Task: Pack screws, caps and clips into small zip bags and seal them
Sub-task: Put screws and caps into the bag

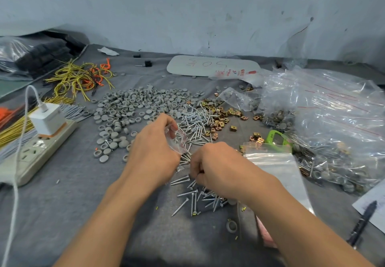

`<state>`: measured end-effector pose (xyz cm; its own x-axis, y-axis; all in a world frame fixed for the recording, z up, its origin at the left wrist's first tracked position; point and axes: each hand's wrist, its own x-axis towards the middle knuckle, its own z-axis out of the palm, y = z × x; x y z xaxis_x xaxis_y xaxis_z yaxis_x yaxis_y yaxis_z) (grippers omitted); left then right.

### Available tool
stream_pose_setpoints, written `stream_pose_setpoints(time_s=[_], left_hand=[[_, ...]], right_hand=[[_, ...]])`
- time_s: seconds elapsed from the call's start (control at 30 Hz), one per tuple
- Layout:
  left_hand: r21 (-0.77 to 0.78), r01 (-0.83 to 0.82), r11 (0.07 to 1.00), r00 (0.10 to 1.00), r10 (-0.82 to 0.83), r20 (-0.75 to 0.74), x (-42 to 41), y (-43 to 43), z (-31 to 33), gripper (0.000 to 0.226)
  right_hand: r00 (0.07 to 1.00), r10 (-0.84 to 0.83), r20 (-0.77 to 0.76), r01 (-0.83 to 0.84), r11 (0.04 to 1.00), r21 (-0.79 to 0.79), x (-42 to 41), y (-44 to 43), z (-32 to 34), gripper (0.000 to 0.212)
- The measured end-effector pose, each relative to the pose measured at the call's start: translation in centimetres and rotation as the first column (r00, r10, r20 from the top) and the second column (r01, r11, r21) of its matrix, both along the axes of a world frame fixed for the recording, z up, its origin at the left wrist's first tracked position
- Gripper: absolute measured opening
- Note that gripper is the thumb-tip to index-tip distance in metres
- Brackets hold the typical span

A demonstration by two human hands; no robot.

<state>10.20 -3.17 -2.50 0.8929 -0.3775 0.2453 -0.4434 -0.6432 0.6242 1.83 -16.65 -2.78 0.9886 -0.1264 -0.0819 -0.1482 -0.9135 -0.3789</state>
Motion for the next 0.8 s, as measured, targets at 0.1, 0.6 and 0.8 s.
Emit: stream_pose_setpoints(time_s=[0.1, 0.6, 0.8], left_hand=[[0.027, 0.055, 0.998, 0.998, -0.055, -0.018, 0.0, 0.1, -0.1, 0.045], [0.004, 0.334, 0.943, 0.939, -0.333, -0.084, -0.7, -0.5, 0.0, 0.045], [0.01, 0.299, 0.954, 0.951, -0.297, -0.083, -0.6, -0.3, 0.3, 0.066]], right_hand=[[0.998, -0.047, 0.032, 0.047, 0.999, 0.021, 0.0, -0.3, 0.1, 0.02], [0.923, -0.239, 0.303, 0.059, 0.862, 0.503, 0.3, -0.3, 1.1, 0.019], [0.921, -0.228, 0.316, -0.003, 0.807, 0.591, -0.4, -0.8, 1.1, 0.05]])
